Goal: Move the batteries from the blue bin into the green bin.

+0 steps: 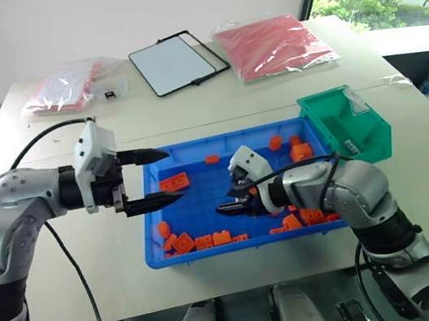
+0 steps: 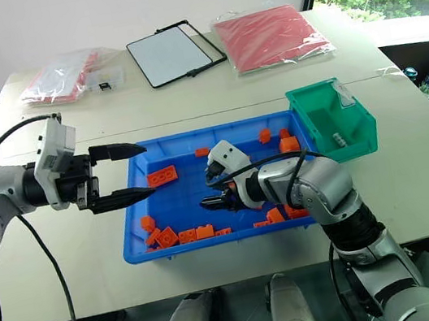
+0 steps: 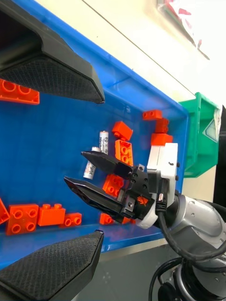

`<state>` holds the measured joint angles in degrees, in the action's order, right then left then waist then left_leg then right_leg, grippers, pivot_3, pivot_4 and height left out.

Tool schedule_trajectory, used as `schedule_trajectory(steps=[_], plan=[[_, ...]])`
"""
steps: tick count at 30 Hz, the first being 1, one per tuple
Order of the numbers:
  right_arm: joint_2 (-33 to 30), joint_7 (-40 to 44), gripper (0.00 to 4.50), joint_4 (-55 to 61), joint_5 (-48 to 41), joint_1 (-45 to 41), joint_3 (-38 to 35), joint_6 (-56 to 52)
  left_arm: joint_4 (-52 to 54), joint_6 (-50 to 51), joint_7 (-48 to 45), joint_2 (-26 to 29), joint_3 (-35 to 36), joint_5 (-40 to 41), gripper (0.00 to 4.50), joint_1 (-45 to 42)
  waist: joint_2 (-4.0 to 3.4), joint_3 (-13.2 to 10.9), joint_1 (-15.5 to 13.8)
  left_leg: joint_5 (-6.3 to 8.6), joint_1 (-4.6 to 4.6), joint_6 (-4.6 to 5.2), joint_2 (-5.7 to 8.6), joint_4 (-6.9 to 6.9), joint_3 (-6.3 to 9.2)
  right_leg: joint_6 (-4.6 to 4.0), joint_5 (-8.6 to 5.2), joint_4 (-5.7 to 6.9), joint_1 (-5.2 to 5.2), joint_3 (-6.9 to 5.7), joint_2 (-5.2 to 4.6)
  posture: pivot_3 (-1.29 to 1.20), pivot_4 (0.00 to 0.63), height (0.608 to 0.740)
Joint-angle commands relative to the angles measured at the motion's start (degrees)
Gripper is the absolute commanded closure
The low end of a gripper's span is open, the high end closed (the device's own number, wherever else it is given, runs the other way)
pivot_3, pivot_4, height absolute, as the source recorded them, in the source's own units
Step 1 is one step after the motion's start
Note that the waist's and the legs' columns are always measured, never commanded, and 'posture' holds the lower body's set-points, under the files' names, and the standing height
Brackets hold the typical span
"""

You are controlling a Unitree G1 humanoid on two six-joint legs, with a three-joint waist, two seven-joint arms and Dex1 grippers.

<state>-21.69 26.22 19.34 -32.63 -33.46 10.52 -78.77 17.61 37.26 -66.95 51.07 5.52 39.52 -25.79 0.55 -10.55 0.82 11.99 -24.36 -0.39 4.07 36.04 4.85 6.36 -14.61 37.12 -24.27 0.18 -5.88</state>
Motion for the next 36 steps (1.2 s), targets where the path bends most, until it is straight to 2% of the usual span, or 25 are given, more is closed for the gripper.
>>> schedule_trajectory(steps=[1, 4, 8, 11, 17, 26, 33, 36], plan=[[2.4, -1.0, 1.67, 5.9, -4.0, -4.2, -8.2, -6.8, 1.6, -0.4, 0.2, 0.6, 2.3, 1.0, 0.00, 0.6, -0.01, 0.0, 0.1, 0.00, -0.01, 0.00, 0.00, -0.01, -0.01, 0.00, 0.00, 0.01, -0.03, 0.01, 0.00, 0.00, 0.150, 0.735], [4.1, -2.5, 1.67, 9.0, -4.6, -4.7, -11.6, -12.2, 1.7, -0.7, 0.2, 0.5, 2.4, 0.9, 0.00, 1.1, -0.01, 0.0, 0.1, 0.00, -0.01, 0.00, -0.02, -0.06, 0.00, 0.00, 0.00, 0.03, -0.07, 0.00, 0.01, 0.00, 0.150, 0.735], [5.6, -7.7, 1.67, 11.3, -7.1, -0.6, -16.0, -13.7, 1.5, -1.3, 0.1, 0.3, 2.1, 0.5, 0.00, 1.2, -0.01, 0.0, 0.0, 0.00, -0.02, 0.00, -0.01, -0.08, 0.01, -0.01, 0.00, 0.02, -0.07, 0.01, 0.00, 0.00, 0.150, 0.735], [5.2, -10.6, 1.67, 12.2, -9.4, 2.0, -16.7, -13.7, 1.3, -1.5, -0.2, 0.4, 2.0, 0.4, 0.00, 1.2, -0.01, 0.0, 0.0, 0.00, -0.03, 0.00, 0.02, -0.05, -0.01, -0.01, 0.00, 0.00, -0.05, 0.02, -0.02, 0.00, 0.150, 0.735], [4.3, -15.2, 1.67, 11.9, -8.1, 6.7, -16.6, -13.7, 0.5, -1.8, -0.7, 0.2, 1.3, -0.1, 0.00, 0.3, -0.01, 0.0, 0.2, 0.00, -0.02, 0.00, -0.01, -0.08, -0.02, -0.01, 0.00, 0.01, -0.07, 0.02, -0.01, 0.00, 0.150, 0.735], [3.4, -15.5, 1.67, 10.8, -5.2, 6.9, -11.4, -12.3, -0.7, -2.7, -1.2, -0.5, 0.3, -0.6, 0.00, -0.9, 0.00, 0.0, 0.2, 0.00, -0.01, 0.00, -0.01, -0.06, -0.02, -0.01, 0.00, 0.01, -0.05, 0.01, 0.00, 0.00, 0.150, 0.735], [0.8, -12.8, 1.67, 5.2, -0.2, 6.4, -1.0, -3.5, -1.3, -3.2, -1.2, -1.3, 0.0, -1.0, 0.00, -1.7, 0.01, 0.0, 0.2, 0.00, 0.00, 0.00, -0.01, -0.06, -0.02, -0.01, 0.00, 0.01, -0.04, 0.00, 0.01, 0.00, 0.150, 0.735], [-0.9, -11.3, 2.57, 4.2, 1.8, 6.9, 2.0, -0.1, -1.4, -3.3, -1.2, -1.5, 0.0, -1.2, 0.00, -1.9, 0.04, 0.0, 0.2, 0.00, 0.04, 0.00, -0.01, -0.05, -0.02, 0.00, 0.00, 0.00, 0.01, 0.00, 0.01, 0.00, 0.150, 0.735]])
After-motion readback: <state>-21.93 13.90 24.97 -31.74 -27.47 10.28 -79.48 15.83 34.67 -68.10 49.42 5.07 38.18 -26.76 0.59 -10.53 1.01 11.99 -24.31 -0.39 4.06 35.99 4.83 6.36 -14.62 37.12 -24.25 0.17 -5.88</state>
